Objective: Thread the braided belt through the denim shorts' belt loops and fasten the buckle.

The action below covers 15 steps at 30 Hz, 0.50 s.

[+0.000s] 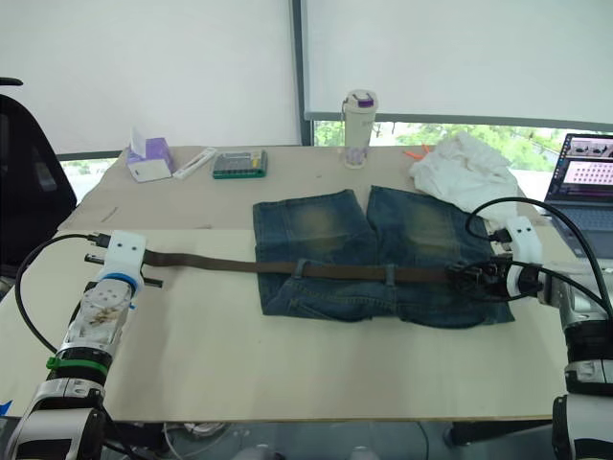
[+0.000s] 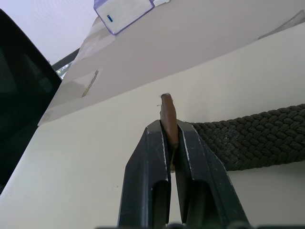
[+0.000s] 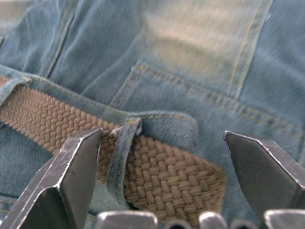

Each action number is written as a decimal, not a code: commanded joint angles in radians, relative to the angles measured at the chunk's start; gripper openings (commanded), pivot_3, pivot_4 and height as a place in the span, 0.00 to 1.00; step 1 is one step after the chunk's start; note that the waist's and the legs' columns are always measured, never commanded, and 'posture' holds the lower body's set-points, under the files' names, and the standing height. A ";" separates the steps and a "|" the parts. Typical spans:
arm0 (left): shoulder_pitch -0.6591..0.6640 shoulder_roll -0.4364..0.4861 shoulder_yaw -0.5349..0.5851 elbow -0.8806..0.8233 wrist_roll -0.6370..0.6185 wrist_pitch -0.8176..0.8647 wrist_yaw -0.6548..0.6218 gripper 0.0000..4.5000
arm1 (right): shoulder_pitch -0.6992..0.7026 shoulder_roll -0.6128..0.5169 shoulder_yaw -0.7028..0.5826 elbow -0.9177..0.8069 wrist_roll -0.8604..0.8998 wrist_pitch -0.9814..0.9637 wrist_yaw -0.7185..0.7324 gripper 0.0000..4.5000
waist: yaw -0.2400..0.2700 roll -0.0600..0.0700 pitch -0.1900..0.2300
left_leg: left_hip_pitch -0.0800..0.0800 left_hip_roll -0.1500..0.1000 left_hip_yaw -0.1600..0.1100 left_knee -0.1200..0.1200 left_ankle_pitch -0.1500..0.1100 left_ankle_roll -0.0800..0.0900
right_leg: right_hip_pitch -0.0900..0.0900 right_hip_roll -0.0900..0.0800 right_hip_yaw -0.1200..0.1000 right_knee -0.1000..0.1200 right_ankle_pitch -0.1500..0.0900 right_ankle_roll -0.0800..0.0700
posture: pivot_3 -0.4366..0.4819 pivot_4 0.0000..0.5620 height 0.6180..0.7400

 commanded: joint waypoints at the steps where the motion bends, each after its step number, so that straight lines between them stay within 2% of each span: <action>1: 0.021 -0.004 0.014 -0.040 -0.003 0.015 -0.001 0.00 | -0.036 -0.022 0.000 0.019 -0.016 -0.004 0.061 0.83 | 0.001 0.001 0.000 | 0.000 0.000 0.000 0.000 0.000 0.000 | 0.000 -0.001 0.000 0.000 0.000 0.000 | 0.48 0.27 1.00; 6: 0.028 0.009 0.017 -0.029 0.011 0.023 0.009 0.00 | -0.027 -0.022 -0.040 0.006 -0.008 0.007 0.065 0.45 | 0.002 0.001 0.000 | 0.001 0.000 0.000 0.000 0.000 0.000 | 0.000 -0.004 -0.001 0.000 0.000 0.000 | 0.48 0.27 1.00; 11: 0.016 0.054 0.005 0.027 0.075 0.075 0.069 0.00 | -0.002 0.013 -0.145 -0.037 0.052 0.065 -0.004 0.07 | -0.002 0.001 0.000 | 0.001 0.000 0.000 0.000 0.000 0.000 | 0.000 -0.004 -0.001 0.001 0.000 0.000 | 0.48 0.27 1.00; 15: -0.011 0.076 0.046 0.094 0.072 0.097 0.148 0.00 | 0.045 0.050 -0.238 -0.096 0.101 0.090 -0.072 0.05 | -0.007 0.001 0.000 | 0.001 0.000 0.000 0.000 0.000 0.000 | 0.000 -0.004 -0.001 0.003 0.000 0.000 | 0.48 0.27 1.00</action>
